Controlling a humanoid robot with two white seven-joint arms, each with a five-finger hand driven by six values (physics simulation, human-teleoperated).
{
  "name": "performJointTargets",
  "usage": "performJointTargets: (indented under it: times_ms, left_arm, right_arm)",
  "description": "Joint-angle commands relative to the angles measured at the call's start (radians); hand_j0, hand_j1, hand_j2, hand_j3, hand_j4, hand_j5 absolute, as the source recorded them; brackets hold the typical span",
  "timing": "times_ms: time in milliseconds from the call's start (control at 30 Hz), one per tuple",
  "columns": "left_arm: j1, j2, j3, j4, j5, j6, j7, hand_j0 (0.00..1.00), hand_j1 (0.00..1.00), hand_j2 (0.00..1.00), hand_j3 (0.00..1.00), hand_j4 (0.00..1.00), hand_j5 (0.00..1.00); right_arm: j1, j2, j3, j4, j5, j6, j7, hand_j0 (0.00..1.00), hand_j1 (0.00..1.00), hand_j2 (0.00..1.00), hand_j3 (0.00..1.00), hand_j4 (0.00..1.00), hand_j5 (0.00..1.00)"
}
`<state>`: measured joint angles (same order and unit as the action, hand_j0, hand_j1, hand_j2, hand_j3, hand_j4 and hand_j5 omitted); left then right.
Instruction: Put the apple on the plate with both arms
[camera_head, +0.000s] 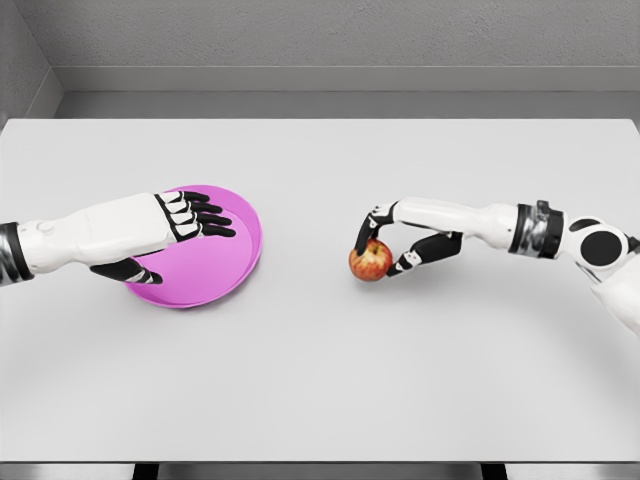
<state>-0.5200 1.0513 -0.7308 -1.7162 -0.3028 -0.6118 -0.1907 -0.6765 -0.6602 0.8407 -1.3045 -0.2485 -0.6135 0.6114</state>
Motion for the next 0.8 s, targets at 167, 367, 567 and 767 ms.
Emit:
performJointTargets:
  times_ms: [167,367,567,767]
  left_arm:
    - [0.0,0.001,0.001,0.0,0.007,0.001,0.001,1.0,1.0,1.0,1.0,1.0,1.0]
    - [0.001,0.001,0.001,0.0,0.007,0.001,0.001,1.0,1.0,1.0,1.0,1.0,1.0]
    - [-0.123,-0.16,-0.114,-0.005,0.007,0.001,-0.013,1.0,1.0,1.0,1.0,1.0,1.0]
    - [-0.259,-0.37,-0.228,0.0,0.002,0.001,-0.115,1.0,1.0,1.0,1.0,1.0,1.0]
  right_arm:
    - [-0.005,0.001,-0.002,0.001,0.025,0.003,-0.001,1.0,1.0,1.0,1.0,1.0,1.0]
    - [0.006,-0.068,-0.21,0.102,0.081,0.003,-0.001,1.0,1.0,1.0,1.0,1.0,1.0]
    - [0.069,-0.148,-0.374,0.1,0.133,0.003,-0.001,1.0,1.0,1.0,1.0,1.0,1.0]
    - [0.066,-0.148,-0.374,0.094,0.133,0.003,-0.001,1.0,1.0,1.0,1.0,1.0,1.0]
